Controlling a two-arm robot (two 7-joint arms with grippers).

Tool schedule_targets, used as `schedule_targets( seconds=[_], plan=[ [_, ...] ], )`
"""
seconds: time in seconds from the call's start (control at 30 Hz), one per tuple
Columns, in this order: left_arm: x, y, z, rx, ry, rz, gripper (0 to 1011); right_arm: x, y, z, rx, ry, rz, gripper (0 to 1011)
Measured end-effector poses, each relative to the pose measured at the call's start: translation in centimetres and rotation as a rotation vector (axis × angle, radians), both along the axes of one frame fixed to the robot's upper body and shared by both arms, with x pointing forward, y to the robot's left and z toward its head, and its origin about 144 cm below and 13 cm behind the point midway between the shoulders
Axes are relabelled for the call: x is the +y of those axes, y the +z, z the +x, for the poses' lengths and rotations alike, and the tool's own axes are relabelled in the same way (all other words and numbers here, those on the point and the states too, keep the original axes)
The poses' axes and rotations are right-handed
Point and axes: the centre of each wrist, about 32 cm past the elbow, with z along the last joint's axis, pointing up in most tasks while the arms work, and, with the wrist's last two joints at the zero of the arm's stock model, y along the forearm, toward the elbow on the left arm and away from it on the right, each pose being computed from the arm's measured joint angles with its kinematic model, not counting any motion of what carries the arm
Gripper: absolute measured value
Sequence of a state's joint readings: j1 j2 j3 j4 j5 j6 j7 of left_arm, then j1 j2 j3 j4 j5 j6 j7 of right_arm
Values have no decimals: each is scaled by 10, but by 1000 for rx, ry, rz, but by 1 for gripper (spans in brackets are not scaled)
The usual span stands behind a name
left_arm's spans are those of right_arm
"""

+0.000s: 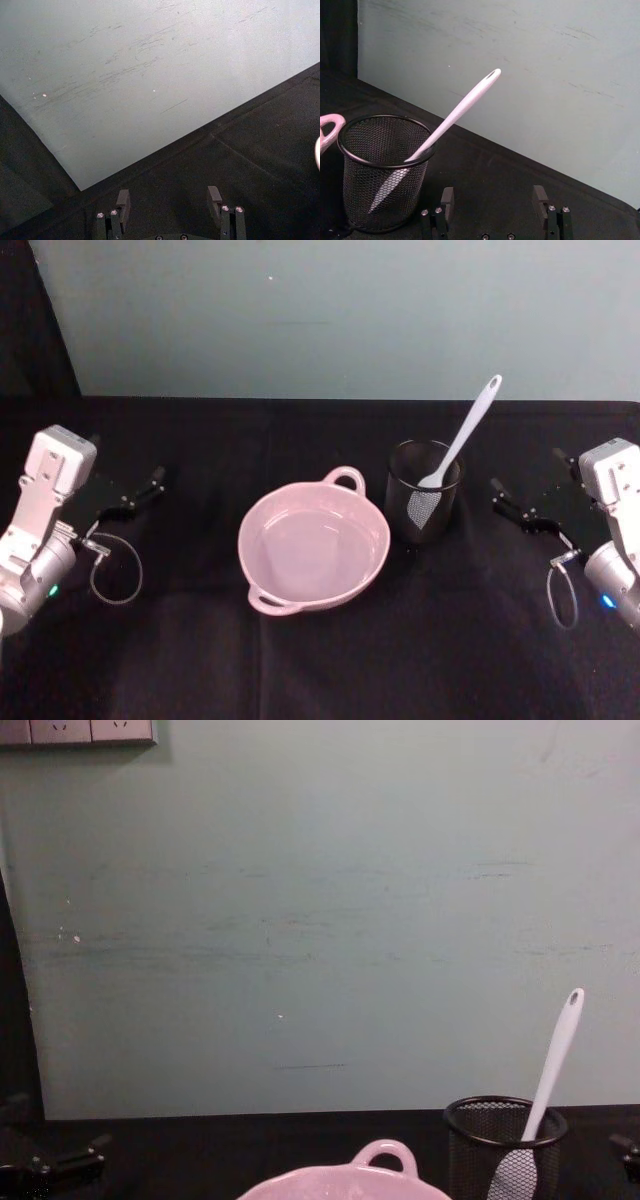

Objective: Use the one hand to pick up the spoon and stir the clear water in the bowl.

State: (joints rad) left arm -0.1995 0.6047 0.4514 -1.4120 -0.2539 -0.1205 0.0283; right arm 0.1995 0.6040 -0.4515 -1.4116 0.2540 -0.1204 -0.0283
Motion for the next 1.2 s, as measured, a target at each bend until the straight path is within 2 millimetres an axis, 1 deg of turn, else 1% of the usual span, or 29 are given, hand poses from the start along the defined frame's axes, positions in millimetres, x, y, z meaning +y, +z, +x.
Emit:
schedule_targets(
  seconds=[0.9, 1.1, 1.2],
  plan=[
    [0, 0, 0, 0, 0, 0, 1011, 0, 0, 0, 0, 0, -1, 1002],
    [0, 0, 0, 0, 0, 0, 1011, 6, 13, -13, -36, 72, 8, 1003],
    [0, 0, 0, 0, 0, 0, 1011, 5, 20, -20, -39, 88, 25, 1003]
  ],
)
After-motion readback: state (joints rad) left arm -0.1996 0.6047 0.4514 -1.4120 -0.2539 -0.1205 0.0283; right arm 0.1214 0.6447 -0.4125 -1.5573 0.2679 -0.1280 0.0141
